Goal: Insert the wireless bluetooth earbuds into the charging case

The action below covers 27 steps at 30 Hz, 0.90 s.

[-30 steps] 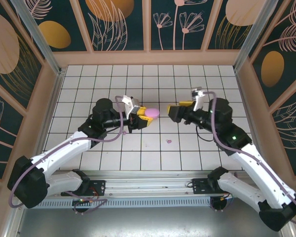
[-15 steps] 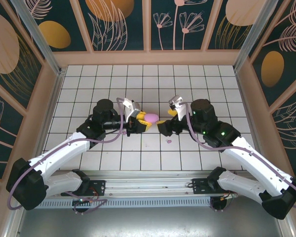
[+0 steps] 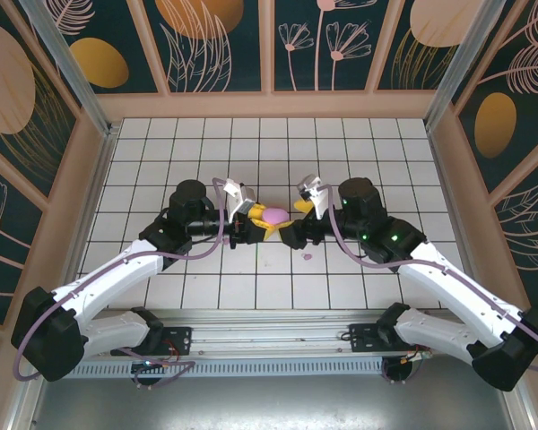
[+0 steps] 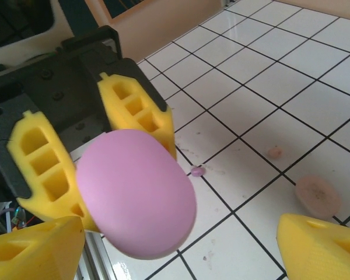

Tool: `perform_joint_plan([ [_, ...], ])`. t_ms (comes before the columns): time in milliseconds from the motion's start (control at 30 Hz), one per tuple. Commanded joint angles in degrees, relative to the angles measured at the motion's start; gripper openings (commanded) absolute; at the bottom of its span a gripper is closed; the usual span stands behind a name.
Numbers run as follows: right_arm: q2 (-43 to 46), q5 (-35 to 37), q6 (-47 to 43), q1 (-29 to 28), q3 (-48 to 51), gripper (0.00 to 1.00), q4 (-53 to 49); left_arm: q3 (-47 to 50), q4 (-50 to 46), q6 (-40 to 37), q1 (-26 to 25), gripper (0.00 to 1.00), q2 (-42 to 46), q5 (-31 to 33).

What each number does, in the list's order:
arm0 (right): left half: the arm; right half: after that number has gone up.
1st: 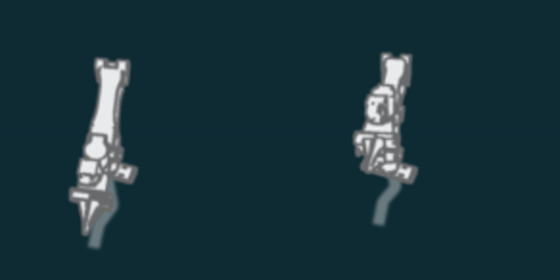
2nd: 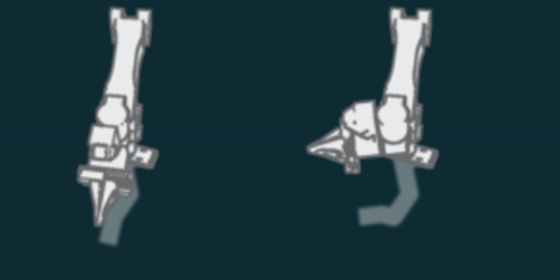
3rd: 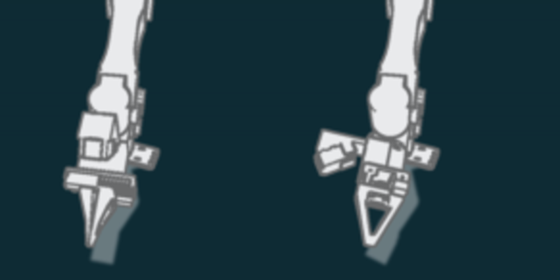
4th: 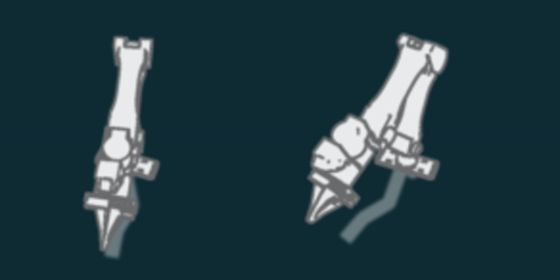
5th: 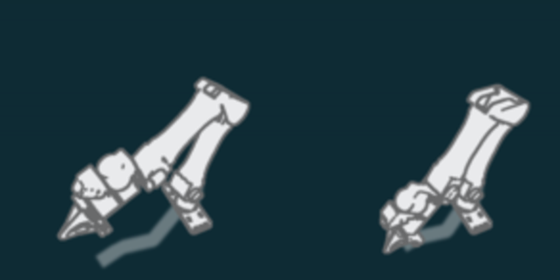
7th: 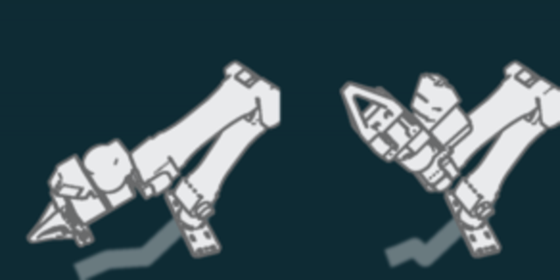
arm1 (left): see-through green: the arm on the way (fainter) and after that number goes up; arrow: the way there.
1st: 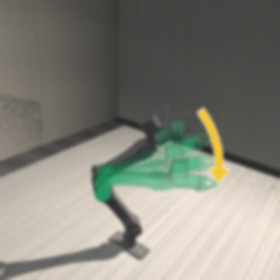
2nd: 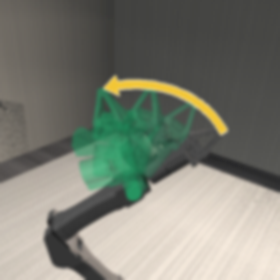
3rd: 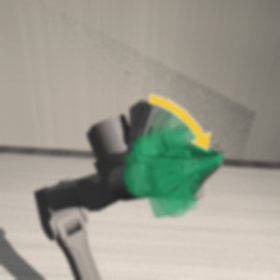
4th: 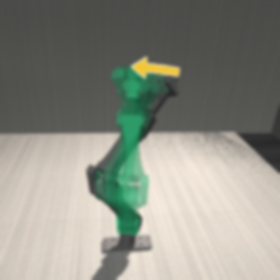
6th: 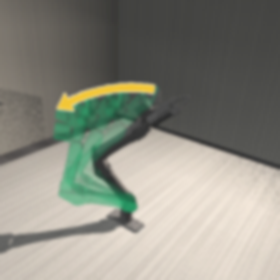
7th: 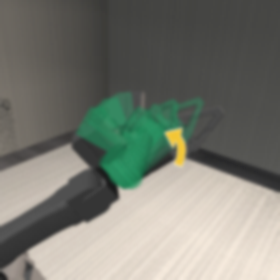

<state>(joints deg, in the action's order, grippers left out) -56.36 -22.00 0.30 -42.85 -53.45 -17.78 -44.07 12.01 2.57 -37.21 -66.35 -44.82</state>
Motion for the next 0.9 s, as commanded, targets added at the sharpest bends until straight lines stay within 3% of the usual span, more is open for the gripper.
perform_joint_plan([
  [0,2.2,-2.6,-0.3,-0.4,1.4,0.86,1.8,-1.7,-0.1,-1.0,0.3,0.20,0.5,-1.7],
  [467,1.2,8.1,0.3,0.8,1.4,0.84,2.2,-2.4,1.1,1.2,0.3,0.19,-1.0,-5.6],
  [867,1.6,-1.5,9.8,10.6,3.8,0.82,9.1,1.3,6.1,4.2,0.3,0.20,-0.9,-7.4],
])
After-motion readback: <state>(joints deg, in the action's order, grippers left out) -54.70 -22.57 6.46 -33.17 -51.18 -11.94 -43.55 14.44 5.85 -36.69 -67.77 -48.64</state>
